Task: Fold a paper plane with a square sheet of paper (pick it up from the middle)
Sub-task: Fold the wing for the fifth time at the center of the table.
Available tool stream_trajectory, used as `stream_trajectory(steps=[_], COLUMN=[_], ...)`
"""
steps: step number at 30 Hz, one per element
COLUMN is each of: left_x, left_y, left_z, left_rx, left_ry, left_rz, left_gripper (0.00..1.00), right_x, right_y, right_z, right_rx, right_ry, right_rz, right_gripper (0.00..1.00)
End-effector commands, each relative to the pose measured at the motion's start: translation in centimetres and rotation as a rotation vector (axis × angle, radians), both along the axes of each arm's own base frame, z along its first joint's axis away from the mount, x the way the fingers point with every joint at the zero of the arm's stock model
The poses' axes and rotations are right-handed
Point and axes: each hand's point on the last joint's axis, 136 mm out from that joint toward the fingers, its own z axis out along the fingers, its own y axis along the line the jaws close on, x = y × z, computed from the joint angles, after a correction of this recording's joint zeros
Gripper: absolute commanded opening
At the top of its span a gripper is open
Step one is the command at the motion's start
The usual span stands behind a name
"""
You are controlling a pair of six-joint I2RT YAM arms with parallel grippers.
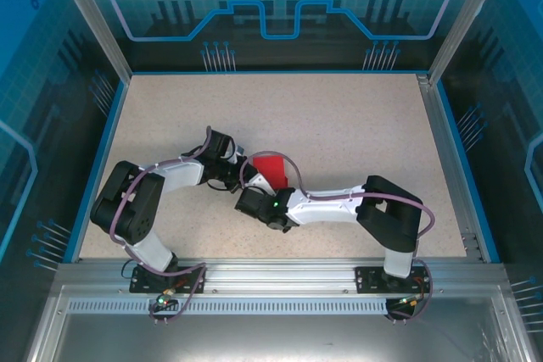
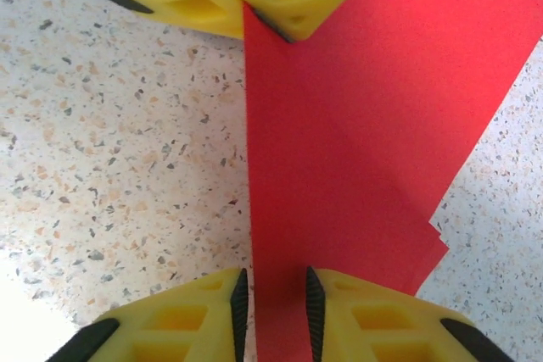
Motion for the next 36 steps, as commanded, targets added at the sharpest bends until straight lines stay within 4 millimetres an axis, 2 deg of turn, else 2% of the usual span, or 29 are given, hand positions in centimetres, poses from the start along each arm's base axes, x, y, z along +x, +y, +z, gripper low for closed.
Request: stream_trajectory(steps=[1,8,16,31,36], left_x=[0.3,0.4,0.4,0.3,0.4], left_y=[-0.3,-0.3,-0.2,-0.1,-0.1], left_z=[1.0,1.1,1.3,1.3,1.3], left_rx=[-0.002,0.001,0.004,0.013,0.012], left_ry=[-0.005,-0.004,-0.008,-0.005,0.000], left_rz=[0.000,-0.004,-0.002,0.003,0.005], left_gripper=[0.09,0.09,0.09,0.10,0.10], right_x=[0.2,0.2,0.2,0.8,0.9], right_y=[-0.1,-0.2,-0.7,-1.3,-1.2], right_z=[0.2,0.1,-0.3,0.0,0.2], right_rx=[-0.030,-0.041,-0.056,-0.025,-0.036], right_ry=[-0.028,-0.038,-0.036,-0.027,-0.033], right_rz=[-0.034,-0.048,-0.060,-0.053,-0.035], right_gripper=[0.24,0.18,0.18,0.07,0.16])
